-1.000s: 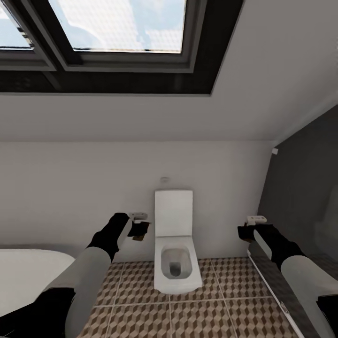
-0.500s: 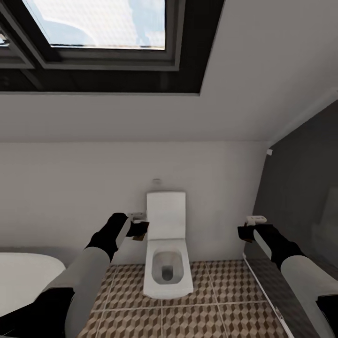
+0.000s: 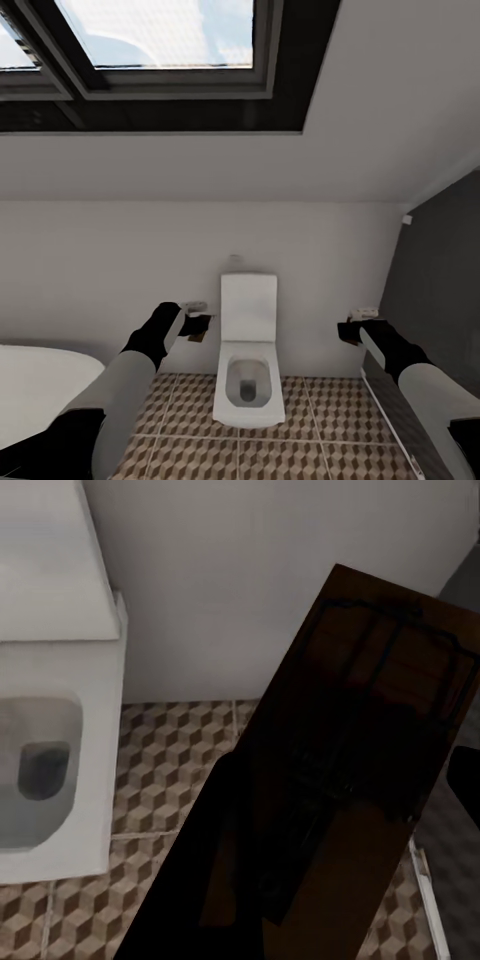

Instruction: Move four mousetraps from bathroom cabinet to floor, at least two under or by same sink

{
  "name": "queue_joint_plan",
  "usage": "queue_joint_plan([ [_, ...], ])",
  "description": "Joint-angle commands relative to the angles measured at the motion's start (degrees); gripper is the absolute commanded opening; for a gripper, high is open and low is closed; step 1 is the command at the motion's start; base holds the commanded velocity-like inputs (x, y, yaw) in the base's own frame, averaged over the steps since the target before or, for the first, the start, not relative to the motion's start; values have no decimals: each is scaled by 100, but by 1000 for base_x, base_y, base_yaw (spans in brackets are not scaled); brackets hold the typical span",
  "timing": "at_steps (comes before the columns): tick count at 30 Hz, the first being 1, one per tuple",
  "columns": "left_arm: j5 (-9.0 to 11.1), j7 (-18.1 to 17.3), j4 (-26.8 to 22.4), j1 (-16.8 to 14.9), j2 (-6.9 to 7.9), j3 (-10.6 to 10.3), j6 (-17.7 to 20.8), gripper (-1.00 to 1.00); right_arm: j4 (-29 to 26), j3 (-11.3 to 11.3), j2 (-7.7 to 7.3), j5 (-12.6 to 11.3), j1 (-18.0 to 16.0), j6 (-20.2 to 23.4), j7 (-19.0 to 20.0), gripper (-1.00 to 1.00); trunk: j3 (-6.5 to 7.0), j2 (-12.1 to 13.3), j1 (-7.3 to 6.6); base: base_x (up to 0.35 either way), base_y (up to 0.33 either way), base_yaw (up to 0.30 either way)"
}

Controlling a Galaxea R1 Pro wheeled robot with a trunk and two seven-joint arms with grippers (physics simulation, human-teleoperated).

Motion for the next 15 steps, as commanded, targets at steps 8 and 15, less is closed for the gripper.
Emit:
queue_joint_plan([
  [8, 17, 24, 108, -2, 114, 35, -11, -100, 198, 38, -13, -43, 3, -221, 0, -100, -2, -4, 2, 1, -1, 246],
  [15, 39, -6, 555, -2, 361, 46, -323, -100, 238, 38, -4, -49, 5, -311, -2, -100, -2, -4, 2, 0, 0, 55],
])
